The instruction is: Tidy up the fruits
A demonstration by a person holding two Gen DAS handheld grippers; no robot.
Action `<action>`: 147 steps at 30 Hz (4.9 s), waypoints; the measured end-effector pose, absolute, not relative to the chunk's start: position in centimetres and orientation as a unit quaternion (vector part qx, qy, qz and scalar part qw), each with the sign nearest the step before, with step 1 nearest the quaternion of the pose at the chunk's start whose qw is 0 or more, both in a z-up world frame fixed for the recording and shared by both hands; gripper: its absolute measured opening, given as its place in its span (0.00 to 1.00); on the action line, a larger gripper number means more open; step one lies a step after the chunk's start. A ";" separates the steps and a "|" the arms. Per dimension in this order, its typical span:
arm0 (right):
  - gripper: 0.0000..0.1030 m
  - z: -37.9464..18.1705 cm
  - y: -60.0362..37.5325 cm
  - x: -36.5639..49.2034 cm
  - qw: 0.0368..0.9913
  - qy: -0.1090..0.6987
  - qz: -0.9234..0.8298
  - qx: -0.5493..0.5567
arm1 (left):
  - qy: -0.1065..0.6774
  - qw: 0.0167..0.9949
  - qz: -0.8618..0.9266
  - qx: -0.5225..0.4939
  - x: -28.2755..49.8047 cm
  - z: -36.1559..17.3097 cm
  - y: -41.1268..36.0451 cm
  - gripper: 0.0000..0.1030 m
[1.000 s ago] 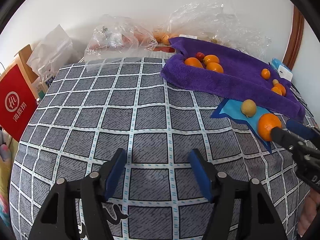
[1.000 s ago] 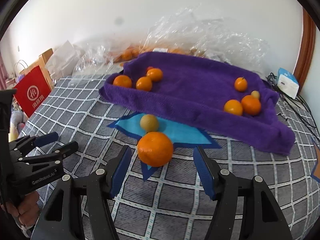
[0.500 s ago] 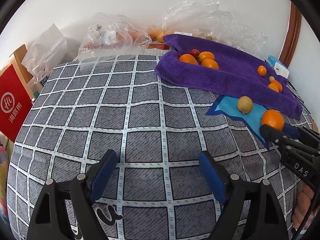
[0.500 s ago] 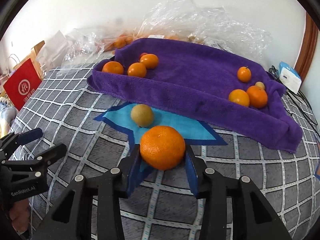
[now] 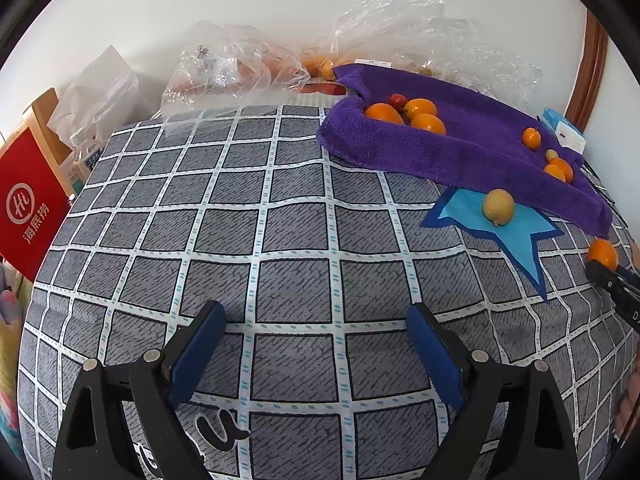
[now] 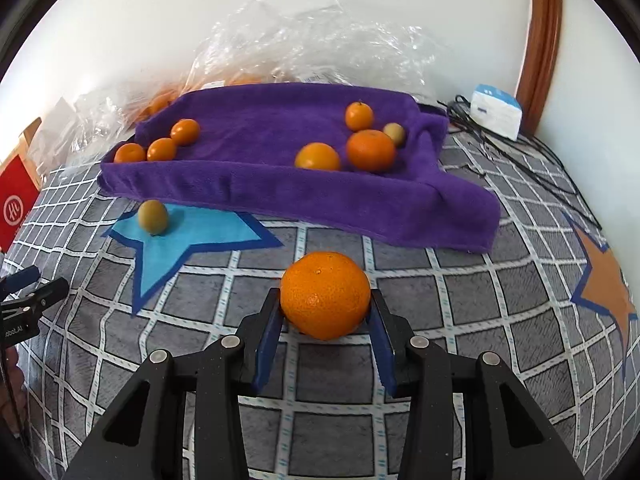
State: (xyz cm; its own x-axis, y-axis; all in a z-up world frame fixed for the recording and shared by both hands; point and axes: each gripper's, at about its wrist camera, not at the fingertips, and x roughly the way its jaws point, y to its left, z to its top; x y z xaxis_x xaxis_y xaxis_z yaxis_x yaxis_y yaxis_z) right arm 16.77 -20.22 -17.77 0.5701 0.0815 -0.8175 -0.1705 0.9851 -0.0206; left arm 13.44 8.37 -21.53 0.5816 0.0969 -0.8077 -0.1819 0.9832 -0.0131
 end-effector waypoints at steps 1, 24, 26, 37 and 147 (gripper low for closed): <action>0.40 -17.9 -20.5 16.7 0.884 0.459 0.073 -0.045 | 0.451 0.887 0.081 -0.048 13.4 -21.6 8.4 0.91; 0.40 -18.1 -22.1 16.8 0.890 0.449 0.062 -0.040 | 0.461 0.886 -0.014 -0.045 19.0 -19.2 -0.2 0.49; 0.40 -18.1 -22.4 16.9 0.890 0.449 0.069 -0.031 | 0.458 0.887 -0.019 -0.046 19.9 -19.4 -1.0 0.46; 0.40 -18.2 -22.7 17.2 0.888 0.454 0.077 -0.012 | 0.451 0.891 -0.027 -0.045 21.9 -20.4 -3.7 0.26; 0.47 -10.7 -20.7 27.3 0.893 0.446 0.049 -0.021 | 0.420 0.905 0.021 -0.067 26.1 -11.9 3.7 0.51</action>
